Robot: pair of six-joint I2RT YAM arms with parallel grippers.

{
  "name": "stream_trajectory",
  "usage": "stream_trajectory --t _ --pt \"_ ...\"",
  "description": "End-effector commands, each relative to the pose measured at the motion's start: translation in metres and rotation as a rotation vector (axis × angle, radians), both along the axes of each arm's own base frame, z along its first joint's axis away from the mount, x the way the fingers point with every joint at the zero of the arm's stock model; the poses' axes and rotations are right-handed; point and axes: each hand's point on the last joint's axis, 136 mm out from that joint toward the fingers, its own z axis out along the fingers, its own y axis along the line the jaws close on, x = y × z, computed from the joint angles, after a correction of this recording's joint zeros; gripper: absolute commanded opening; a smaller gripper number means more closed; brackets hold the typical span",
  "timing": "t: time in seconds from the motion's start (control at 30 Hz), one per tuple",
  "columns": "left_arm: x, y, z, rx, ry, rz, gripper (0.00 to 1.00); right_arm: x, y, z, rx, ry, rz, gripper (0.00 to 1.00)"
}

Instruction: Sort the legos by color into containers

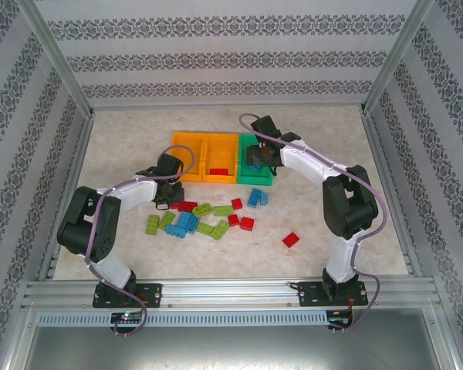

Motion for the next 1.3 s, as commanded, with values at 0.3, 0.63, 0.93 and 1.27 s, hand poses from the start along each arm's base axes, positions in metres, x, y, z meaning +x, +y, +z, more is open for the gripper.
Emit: stream_trajectory --t 0.3,0.63,0.93,1.27 --pt "0.003 -0.006 0.052 -0.070 -0.108 -0.016 0.13 -0.019 -0.015 0.030 -0.012 -0.069 -0.022 0.73" --pt "0.040 -0.066 0.135 -0.209 -0.299 -0.157 0.15 -0.079 -0.032 0.006 -0.001 0.031 -0.068 0.73" --pt "0.101 -0.124 0.144 -0.291 -0.293 -0.283 0.15 -0.151 -0.044 -0.034 -0.023 0.165 -0.079 0.76" --pt "0.136 -0.147 0.118 -0.266 -0.249 -0.311 0.19 -0.207 -0.071 -0.044 -0.059 0.270 -0.202 0.80"
